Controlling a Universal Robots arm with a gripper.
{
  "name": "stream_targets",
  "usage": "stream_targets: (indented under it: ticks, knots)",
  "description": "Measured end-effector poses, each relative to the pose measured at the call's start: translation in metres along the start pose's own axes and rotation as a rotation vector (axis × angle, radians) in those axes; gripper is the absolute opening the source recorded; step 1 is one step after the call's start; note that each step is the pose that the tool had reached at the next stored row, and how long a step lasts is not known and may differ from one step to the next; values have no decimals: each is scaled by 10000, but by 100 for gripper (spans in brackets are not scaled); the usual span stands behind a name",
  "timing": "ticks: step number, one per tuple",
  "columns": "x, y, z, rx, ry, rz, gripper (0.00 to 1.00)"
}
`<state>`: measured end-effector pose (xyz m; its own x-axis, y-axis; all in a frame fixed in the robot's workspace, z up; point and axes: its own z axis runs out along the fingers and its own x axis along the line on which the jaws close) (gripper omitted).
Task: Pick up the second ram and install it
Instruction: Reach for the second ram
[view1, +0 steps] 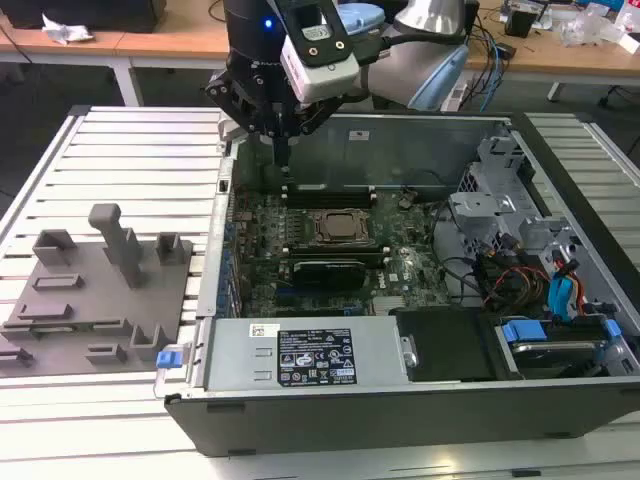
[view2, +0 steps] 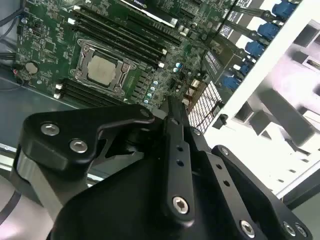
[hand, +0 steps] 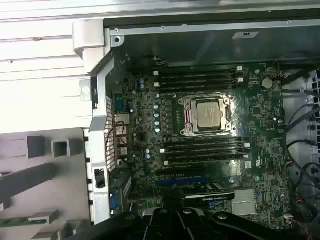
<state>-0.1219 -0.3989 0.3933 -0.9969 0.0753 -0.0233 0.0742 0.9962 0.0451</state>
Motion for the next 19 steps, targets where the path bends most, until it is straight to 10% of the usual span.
stream_targets:
  ticks: [19]
  knots:
    - [603, -45, -12, 0, 0, 0, 11]
